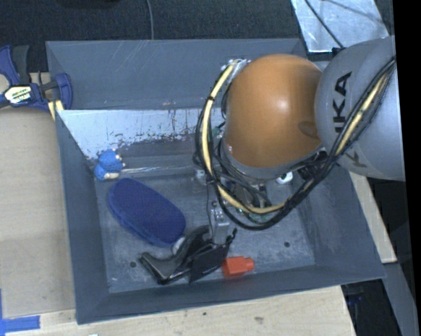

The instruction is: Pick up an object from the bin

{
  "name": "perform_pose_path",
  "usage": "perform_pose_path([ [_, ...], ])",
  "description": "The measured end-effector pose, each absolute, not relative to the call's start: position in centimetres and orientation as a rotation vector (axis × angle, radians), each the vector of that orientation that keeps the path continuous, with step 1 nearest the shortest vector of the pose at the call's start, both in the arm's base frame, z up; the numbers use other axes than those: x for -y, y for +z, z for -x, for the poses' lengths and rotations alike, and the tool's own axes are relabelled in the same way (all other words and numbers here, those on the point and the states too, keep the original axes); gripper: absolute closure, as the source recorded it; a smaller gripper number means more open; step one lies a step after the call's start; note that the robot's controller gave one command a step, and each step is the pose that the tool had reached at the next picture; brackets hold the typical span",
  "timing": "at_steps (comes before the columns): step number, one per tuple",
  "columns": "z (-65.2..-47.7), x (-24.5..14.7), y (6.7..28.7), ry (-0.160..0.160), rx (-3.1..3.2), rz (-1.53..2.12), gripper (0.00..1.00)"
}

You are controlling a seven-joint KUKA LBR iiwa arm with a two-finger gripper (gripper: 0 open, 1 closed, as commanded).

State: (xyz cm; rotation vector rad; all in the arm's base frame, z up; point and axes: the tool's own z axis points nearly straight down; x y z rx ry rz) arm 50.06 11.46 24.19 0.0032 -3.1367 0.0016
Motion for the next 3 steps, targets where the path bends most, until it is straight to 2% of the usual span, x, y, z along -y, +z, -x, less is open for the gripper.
perform_pose_path([
  [1,-49.3,-5.3,9.8,0.002,3.118,-0.337,0.00],
  [2,-49.7,-5.3,10.2,0.003,3.130,-0.334,1.00],
  [3,-55.6,-9.0,24.6,-0.001,3.135,-0.356,1.00],
])
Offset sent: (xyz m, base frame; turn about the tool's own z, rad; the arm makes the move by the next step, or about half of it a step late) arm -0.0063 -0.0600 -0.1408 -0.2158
